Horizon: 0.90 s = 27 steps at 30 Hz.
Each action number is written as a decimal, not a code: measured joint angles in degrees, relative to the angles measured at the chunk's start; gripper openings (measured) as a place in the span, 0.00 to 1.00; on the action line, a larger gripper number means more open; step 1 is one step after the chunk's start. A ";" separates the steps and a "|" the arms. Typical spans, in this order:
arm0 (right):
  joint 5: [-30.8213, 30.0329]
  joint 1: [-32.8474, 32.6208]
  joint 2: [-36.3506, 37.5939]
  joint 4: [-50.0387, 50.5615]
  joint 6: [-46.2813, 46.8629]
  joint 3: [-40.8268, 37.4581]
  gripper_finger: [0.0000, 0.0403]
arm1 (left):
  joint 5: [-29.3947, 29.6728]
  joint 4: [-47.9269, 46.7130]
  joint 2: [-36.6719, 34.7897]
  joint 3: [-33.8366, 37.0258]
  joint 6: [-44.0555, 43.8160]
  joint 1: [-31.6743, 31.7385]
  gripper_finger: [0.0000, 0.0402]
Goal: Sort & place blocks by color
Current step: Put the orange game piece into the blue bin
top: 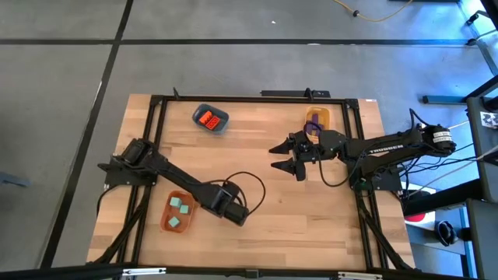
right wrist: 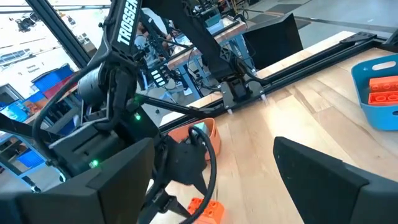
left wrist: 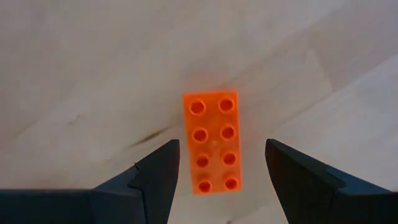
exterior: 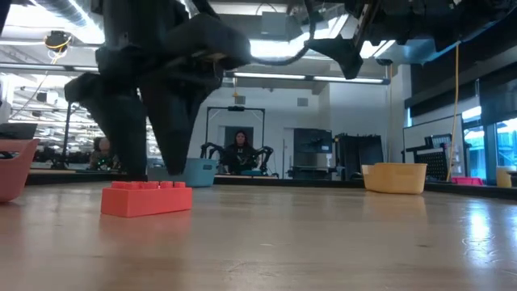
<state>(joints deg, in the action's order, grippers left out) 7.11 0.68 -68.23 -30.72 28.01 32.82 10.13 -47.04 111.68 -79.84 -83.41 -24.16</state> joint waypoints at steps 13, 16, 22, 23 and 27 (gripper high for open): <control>0.00 -0.02 0.00 -0.01 0.02 0.00 0.82 | -0.22 1.84 4.01 0.10 1.52 0.02 0.57; 0.00 -0.02 0.00 -0.04 0.04 0.00 0.82 | -1.25 2.00 5.09 -0.04 1.59 0.02 0.57; 0.00 0.00 0.00 -0.01 0.27 -0.02 0.82 | -1.99 1.34 6.08 -0.25 4.84 -0.02 0.56; 0.00 0.00 0.00 0.00 0.27 -0.02 0.82 | -1.95 1.32 6.10 -0.25 5.54 0.00 0.55; 0.00 -0.02 0.00 -0.04 0.30 -0.02 0.82 | -0.21 -0.01 5.60 -0.05 8.80 0.11 0.44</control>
<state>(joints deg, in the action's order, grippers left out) 7.11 0.67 -68.23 -30.76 28.32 32.80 9.92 -47.04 117.28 -79.90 -74.61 -24.05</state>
